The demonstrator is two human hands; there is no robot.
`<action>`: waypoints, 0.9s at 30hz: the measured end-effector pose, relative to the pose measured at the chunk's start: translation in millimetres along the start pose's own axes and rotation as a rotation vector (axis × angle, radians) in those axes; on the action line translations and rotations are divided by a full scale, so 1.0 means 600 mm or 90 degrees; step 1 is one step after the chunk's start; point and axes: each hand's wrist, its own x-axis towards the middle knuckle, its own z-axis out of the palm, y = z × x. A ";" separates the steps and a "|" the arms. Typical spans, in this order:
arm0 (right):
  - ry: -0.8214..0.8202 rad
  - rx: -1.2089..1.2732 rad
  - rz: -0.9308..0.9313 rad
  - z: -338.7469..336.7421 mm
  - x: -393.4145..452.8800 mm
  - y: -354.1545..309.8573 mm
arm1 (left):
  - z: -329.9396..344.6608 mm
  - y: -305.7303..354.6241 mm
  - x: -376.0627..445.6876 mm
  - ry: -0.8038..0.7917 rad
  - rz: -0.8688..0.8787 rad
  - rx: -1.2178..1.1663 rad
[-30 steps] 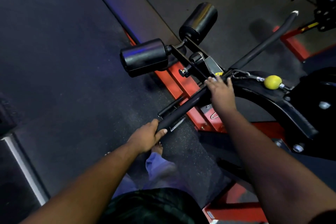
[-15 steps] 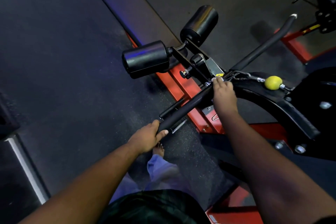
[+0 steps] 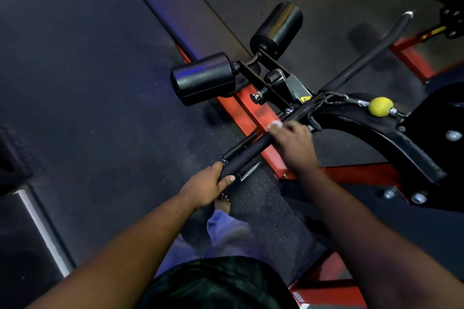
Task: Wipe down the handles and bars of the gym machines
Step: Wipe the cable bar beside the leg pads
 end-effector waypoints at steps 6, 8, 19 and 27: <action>-0.032 0.075 0.135 -0.010 0.053 0.036 | -0.003 -0.022 -0.021 -0.013 -0.035 -0.008; -0.028 0.150 0.120 0.011 0.025 -0.023 | -0.006 -0.023 -0.024 -0.019 -0.031 0.007; -0.043 -0.028 0.032 -0.005 0.020 0.013 | -0.008 -0.020 -0.035 -0.021 -0.014 -0.001; 0.094 0.249 0.070 0.039 -0.080 -0.190 | -0.005 -0.021 -0.034 -0.012 -0.006 -0.002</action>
